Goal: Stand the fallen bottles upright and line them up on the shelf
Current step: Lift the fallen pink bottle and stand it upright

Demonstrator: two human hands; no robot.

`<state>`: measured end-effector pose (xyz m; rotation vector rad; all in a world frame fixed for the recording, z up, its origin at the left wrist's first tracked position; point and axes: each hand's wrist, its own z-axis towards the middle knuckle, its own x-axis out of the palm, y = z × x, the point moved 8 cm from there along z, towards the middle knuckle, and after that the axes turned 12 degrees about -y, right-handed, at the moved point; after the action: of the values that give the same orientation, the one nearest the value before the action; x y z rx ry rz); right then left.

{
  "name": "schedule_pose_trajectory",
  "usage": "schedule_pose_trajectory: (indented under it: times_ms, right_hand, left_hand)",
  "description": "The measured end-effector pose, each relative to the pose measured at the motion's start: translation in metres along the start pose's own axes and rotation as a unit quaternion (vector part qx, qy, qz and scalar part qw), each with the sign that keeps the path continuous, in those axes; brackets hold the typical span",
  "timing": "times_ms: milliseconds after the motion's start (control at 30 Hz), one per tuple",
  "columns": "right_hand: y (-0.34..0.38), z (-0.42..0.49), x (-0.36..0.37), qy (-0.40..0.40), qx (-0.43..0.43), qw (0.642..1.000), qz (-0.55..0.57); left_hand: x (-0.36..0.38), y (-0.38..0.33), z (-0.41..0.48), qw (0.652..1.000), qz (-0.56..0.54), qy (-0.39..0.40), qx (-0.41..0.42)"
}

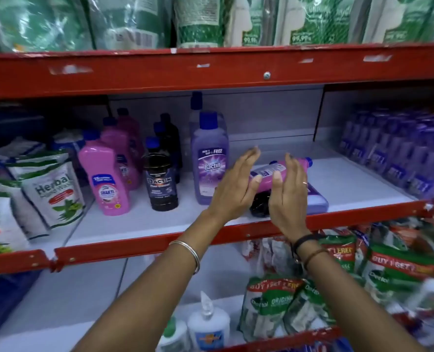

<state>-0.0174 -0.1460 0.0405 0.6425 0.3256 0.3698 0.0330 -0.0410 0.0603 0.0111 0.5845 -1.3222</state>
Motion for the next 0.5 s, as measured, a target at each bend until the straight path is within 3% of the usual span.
schedule_pose_trajectory:
  times_ms: [133,300,400,500]
  right_hand:
    - [-0.039,-0.003,0.012,0.042,0.095,0.995,0.002]
    - [-0.067,0.011,0.022,0.071,0.145,0.987,-0.024]
    - [-0.076,0.023,0.029,0.086,0.167,0.982,-0.033]
    - [-0.086,0.030,0.031,0.090,0.182,0.979,-0.019]
  left_hand:
    - [0.041,0.032,0.001,0.989,0.034,0.079,-0.123]
    - [0.071,0.081,0.027,0.944,0.035,0.104,-0.312]
    - [0.088,0.089,0.034,0.919,0.074,0.201,-0.331]
    - [0.090,0.083,0.033,0.917,0.068,0.228,-0.322]
